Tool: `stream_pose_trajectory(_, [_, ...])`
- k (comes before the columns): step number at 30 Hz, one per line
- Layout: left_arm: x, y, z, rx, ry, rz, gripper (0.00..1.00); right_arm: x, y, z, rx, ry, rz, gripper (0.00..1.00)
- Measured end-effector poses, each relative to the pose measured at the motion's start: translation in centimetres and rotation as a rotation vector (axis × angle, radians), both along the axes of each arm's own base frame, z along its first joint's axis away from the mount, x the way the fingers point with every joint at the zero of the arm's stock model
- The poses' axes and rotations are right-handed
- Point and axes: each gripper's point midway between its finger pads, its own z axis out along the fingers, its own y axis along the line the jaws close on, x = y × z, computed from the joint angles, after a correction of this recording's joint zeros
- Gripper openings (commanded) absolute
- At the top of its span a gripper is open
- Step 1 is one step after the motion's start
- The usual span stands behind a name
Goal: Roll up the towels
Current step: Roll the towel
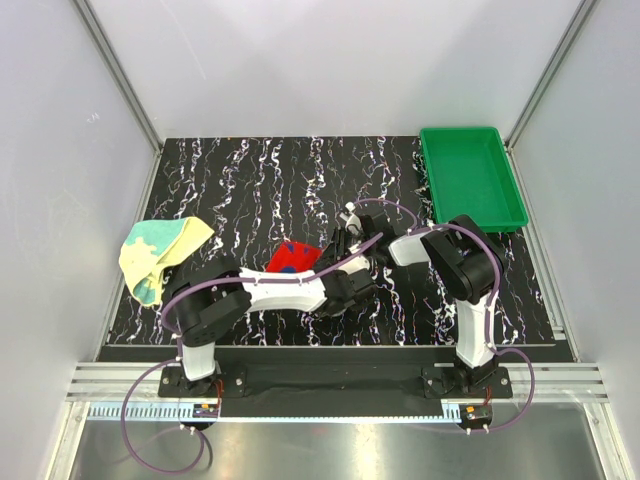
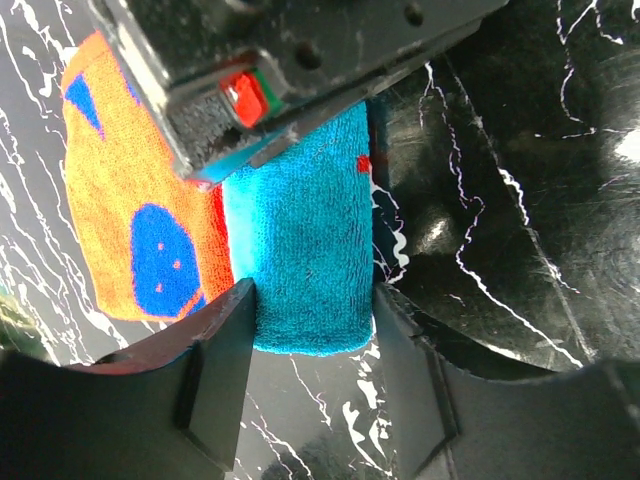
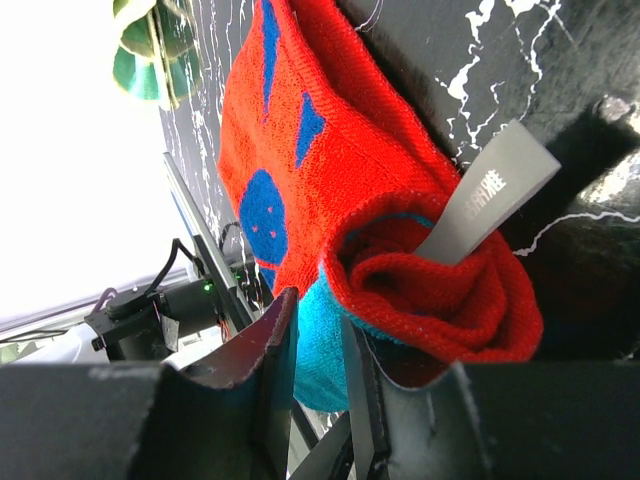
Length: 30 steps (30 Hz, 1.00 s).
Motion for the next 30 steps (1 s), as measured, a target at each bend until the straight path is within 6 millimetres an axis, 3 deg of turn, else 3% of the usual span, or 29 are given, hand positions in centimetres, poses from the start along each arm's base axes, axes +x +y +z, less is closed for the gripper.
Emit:
stream_pose_trajectory(5, [-0.2, -0.1, -0.4, -0.007, -0.002, 0.000, 0.30, 0.0, 0.0, 0.0, 0.002, 0.002, 0.003, 0.31])
stream_pose_trajectory(9, [-0.2, -0.1, -0.5, -0.007, -0.006, -0.001, 0.20, -0.1, 0.1, 0.0, 0.001, 0.006, 0.005, 0.31])
stream_pose_trajectory(13, [-0.2, -0.1, -0.5, -0.008, -0.006, -0.002, 0.13, 0.0, 0.0, 0.0, -0.019, 0.018, 0.005, 0.33])
stream_pose_trajectory(18, [-0.2, -0.1, -0.5, -0.013, -0.011, -0.009, 0.11, 0.4, -0.8, 0.3, -0.085, 0.027, 0.003, 0.35])
stream_pose_trajectory(22, [-0.3, -0.1, -0.4, -0.046, -0.015, -0.008, 0.11, 1.9, -3.0, 0.2, -0.120, 0.061, -0.033, 0.36])
stream_pose_trajectory(27, [-1.0, -0.1, -0.3, -0.084, 0.011, -0.009, 0.10, 6.0, -8.3, -0.4, -0.213, 0.076, -0.169, 0.42])
stream_pose_trajectory(30, [-1.6, -0.4, -0.2, -0.123, 0.044, -0.013, 0.09, 7.5, -10.3, -0.1, -0.274, 0.058, -0.215, 0.47])
